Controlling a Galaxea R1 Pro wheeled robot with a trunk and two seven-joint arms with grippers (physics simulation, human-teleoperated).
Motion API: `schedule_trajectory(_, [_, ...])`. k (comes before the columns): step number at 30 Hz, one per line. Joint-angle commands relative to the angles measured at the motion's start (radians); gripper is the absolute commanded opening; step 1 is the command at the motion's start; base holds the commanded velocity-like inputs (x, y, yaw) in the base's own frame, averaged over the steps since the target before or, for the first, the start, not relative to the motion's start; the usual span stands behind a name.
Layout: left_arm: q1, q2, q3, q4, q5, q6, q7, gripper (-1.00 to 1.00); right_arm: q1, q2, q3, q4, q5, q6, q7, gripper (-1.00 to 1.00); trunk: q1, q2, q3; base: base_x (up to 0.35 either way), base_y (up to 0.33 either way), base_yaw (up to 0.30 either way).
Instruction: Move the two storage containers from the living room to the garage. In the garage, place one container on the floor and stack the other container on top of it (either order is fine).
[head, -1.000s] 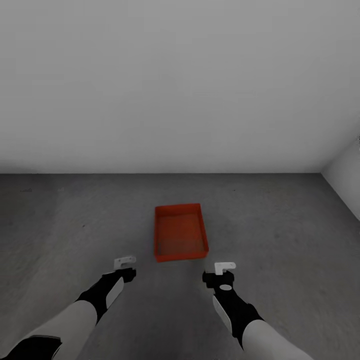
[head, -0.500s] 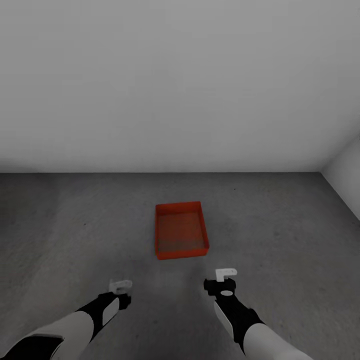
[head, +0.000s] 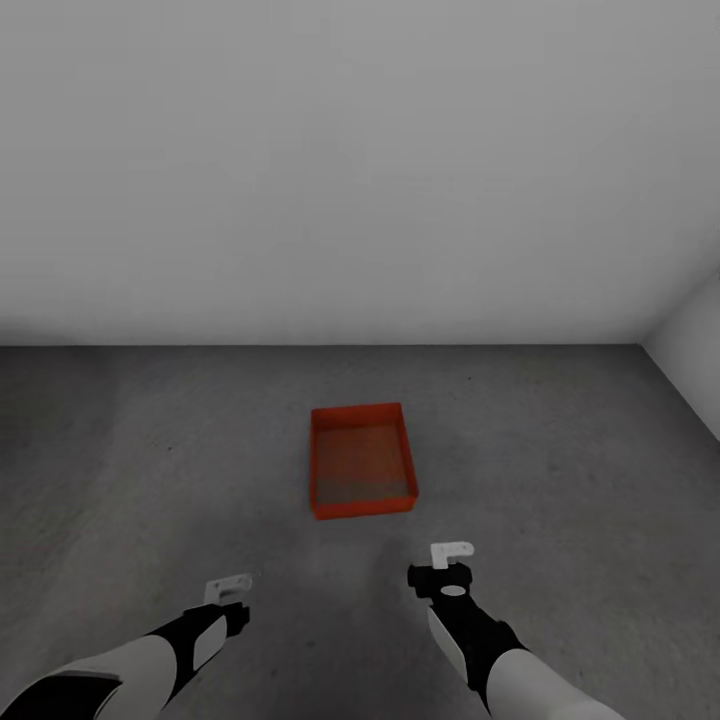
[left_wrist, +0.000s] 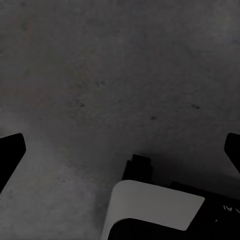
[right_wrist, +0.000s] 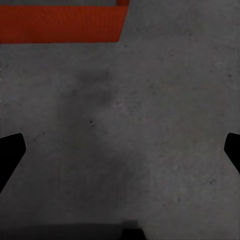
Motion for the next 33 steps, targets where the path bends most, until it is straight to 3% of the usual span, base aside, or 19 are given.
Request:
schedule_trajectory(1, [-0.001,0.001,-0.007,0.000,0.008,0.003,0.002,1.00,0.000,-0.001,0.008,-0.001,-0.001,0.007,-0.008,1.00,0.000,-0.001,-0.001,0.000,0.000,0.000])
schedule_trajectory(8, [0.000,0.013,-0.007,0.001,0.008,0.003,0.005,1.00,0.005,-0.005,0.009,0.025,0.000,0.010,-0.009,1.00,0.000,-0.001,-0.001,0.000,0.000,0.000])
schedule_trajectory(13, [0.001,0.039,-0.007,0.001,0.007,0.003,0.004,1.00,0.045,-0.057,0.014,0.171,0.007,-0.017,-0.005,1.00,0.000,-0.001,-0.001,0.000,0.000,0.000])
schedule_trajectory(22, [0.012,0.049,-0.007,0.001,0.007,-0.005,-0.001,1.00,0.064,-0.088,0.014,0.347,-0.007,-0.065,0.006,1.00,0.000,-0.001,-0.001,0.000,0.000,0.000])
schedule_trajectory(27, [0.086,0.049,-0.007,0.001,0.007,-0.008,-0.002,1.00,0.153,-0.095,0.014,0.366,-0.008,-0.081,0.008,1.00,0.000,-0.001,-0.001,0.000,0.000,0.000])
schedule_trajectory(33, [0.225,0.043,-0.007,0.001,0.004,-0.013,-0.004,1.00,0.279,-0.100,0.014,0.371,-0.004,-0.172,0.008,1.00,0.000,-0.001,0.001,0.000,0.000,0.000])
